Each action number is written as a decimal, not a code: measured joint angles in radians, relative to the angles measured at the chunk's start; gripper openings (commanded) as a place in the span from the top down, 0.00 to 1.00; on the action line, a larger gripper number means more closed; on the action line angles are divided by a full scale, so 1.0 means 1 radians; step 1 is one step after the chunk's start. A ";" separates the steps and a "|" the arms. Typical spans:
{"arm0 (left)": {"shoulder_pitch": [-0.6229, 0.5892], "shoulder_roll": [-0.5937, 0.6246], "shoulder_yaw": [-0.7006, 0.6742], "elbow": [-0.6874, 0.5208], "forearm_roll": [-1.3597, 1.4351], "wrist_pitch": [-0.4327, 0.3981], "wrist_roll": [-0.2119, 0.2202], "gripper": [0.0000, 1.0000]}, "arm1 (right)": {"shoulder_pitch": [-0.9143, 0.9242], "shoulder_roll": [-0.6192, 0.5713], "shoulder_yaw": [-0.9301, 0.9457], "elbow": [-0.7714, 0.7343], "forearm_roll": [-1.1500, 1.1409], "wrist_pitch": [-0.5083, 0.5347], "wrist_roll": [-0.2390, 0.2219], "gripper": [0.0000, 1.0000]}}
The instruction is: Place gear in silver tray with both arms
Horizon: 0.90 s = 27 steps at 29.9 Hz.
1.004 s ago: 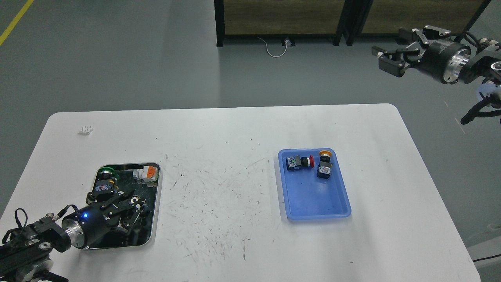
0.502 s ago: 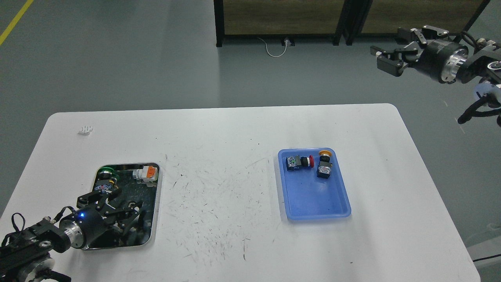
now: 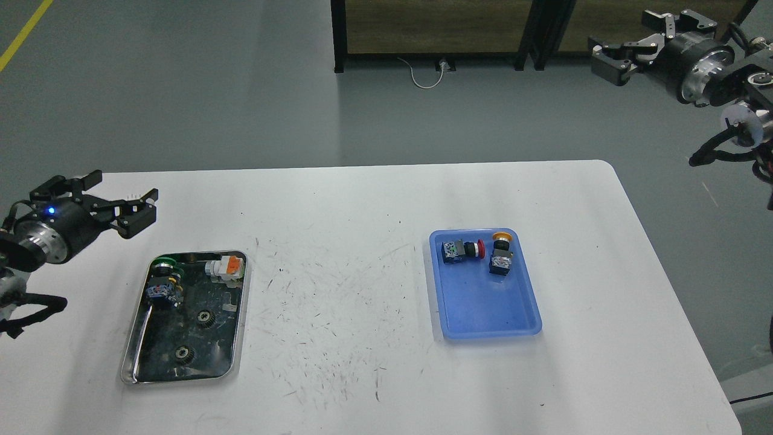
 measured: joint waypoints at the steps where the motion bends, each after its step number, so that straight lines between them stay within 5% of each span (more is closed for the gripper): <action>1: -0.041 0.001 0.000 0.016 -0.016 -0.002 0.007 0.02 | 0.003 0.005 0.020 -0.011 0.001 -0.001 -0.012 0.05; 12: -0.361 -0.053 -0.001 0.151 -0.137 0.015 0.080 0.02 | 0.065 0.013 0.068 -0.082 0.076 -0.082 -0.016 0.01; 27: -0.529 -0.076 0.017 0.159 -0.236 0.093 0.152 0.01 | 0.076 0.013 0.184 -0.104 0.080 -0.119 0.009 0.01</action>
